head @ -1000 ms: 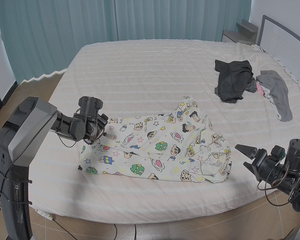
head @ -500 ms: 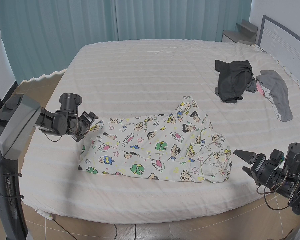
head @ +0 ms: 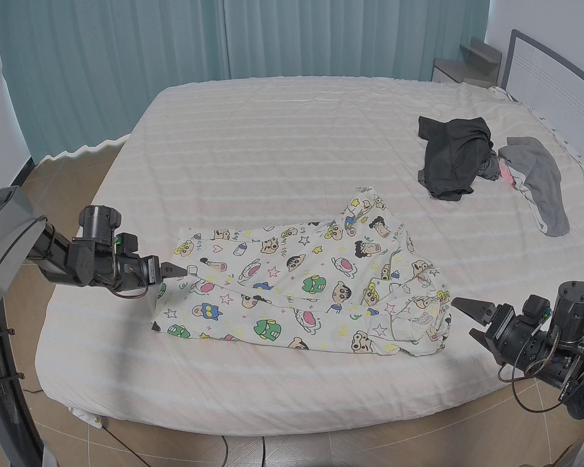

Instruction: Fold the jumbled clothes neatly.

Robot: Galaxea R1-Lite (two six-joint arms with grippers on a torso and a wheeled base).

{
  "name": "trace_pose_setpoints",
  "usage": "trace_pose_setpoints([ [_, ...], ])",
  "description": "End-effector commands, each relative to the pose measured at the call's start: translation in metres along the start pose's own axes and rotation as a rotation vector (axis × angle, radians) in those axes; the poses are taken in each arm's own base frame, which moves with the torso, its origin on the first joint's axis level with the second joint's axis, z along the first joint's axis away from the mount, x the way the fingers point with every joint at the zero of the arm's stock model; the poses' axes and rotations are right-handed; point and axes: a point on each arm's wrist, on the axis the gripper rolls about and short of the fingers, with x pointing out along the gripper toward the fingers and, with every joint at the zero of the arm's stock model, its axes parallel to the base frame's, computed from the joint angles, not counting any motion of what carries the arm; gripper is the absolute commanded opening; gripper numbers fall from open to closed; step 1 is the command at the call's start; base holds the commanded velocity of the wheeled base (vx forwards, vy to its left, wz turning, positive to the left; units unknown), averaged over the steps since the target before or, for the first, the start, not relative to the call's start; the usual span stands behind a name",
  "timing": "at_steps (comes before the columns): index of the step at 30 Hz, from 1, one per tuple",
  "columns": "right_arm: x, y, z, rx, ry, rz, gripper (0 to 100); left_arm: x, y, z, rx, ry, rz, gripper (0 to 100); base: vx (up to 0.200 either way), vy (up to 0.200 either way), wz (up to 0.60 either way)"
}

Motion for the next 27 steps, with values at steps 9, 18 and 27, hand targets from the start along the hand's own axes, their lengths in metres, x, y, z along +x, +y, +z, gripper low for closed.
trace_pose_setpoints([
  [9, 0.001, -0.001, -0.005, -0.009, 0.024, -0.008, 100, 0.006, 0.001, -0.021, 0.053, 0.072, -0.119, 100, 0.000, 0.000, 0.00],
  [18, 0.001, -0.002, -0.005, -0.009, 0.028, -0.011, 100, 0.027, 0.006, -0.027, 0.051, 0.094, -0.124, 100, 0.000, 0.000, 0.00],
  [27, 0.001, 0.000, -0.009, -0.015, 0.044, -0.003, 100, 0.040, 0.009, -0.025, 0.056, 0.092, -0.123, 100, 0.000, 0.000, 0.00],
])
